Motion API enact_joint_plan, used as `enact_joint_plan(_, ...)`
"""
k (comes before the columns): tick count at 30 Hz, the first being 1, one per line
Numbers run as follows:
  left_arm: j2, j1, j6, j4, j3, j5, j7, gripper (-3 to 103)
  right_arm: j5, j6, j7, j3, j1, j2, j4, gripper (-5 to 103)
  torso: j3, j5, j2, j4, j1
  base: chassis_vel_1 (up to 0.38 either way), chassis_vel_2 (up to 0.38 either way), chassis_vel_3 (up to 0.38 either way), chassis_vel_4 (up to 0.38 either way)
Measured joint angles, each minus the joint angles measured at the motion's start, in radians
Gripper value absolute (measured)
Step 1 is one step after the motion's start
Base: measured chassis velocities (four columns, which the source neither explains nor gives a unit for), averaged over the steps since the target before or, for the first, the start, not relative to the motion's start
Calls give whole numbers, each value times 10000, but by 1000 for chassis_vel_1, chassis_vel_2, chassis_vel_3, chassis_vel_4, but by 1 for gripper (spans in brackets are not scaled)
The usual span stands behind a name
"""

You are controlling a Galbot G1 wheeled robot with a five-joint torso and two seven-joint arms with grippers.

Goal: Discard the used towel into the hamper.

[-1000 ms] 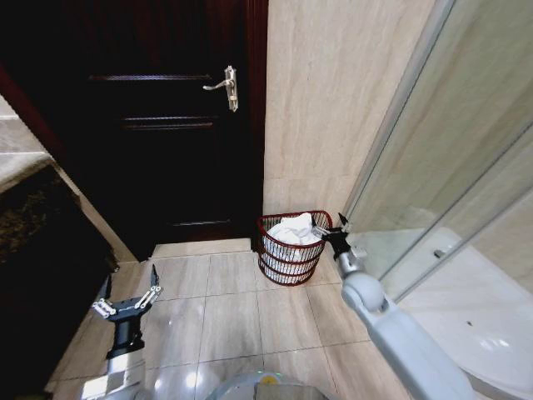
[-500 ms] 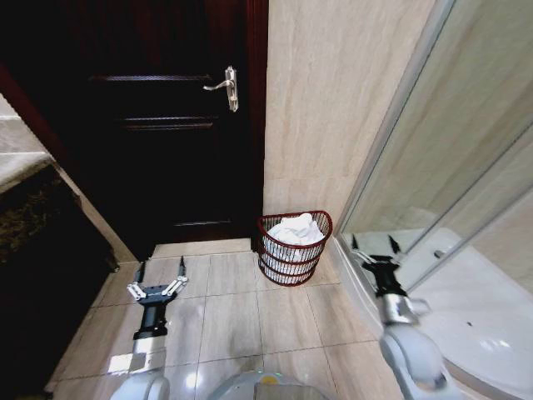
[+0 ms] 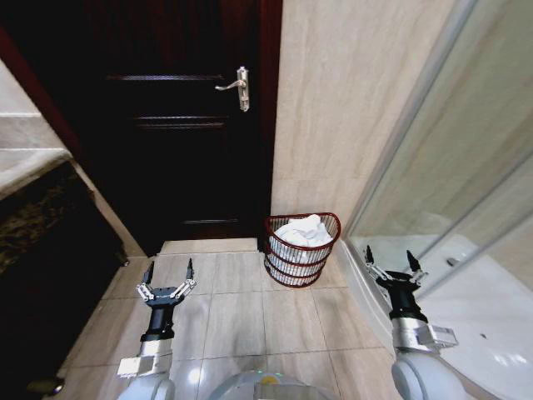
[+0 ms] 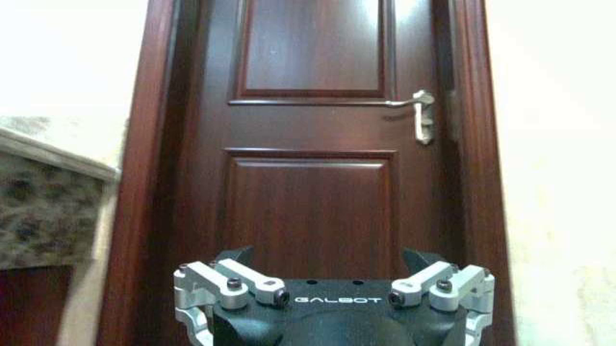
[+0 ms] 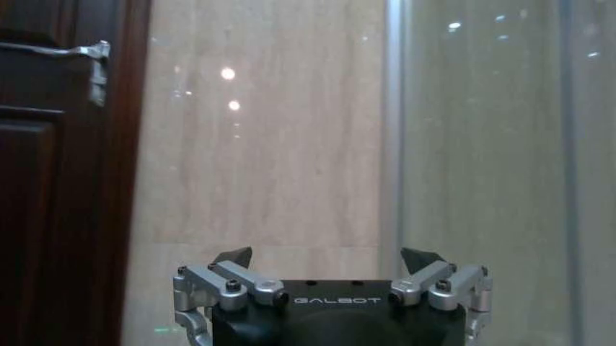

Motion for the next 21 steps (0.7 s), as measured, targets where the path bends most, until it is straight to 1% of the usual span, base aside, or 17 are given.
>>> enact_joint_plan(2,-24,0,-190,133,-77,132,22,100,-39,-54,6,-58,26,-23,31,100,0,-1,0,0,1,69,73,67,63)
enact_joint_plan(4,-33,26,-259,193,-92,142,22,100,-43,-96,19,-88,43,-54,52,100,0,-1,0,0,1,68,64,63,55)
enact_joint_plan(10,-31,79,-288,289,-114,269,-8,100,-133,-152,58,-212,102,-43,61,100,6,0,4,1,3,37,29,33,33)
enact_joint_plan(14,6,121,-275,280,-102,222,-29,100,-210,-221,96,-289,151,34,134,100,67,0,100,-2,34,0,0,0,0)
enact_joint_plan(21,66,108,-125,86,-112,97,-33,100,-400,-480,108,-398,228,355,406,100,266,0,432,-1,165,0,0,0,0)
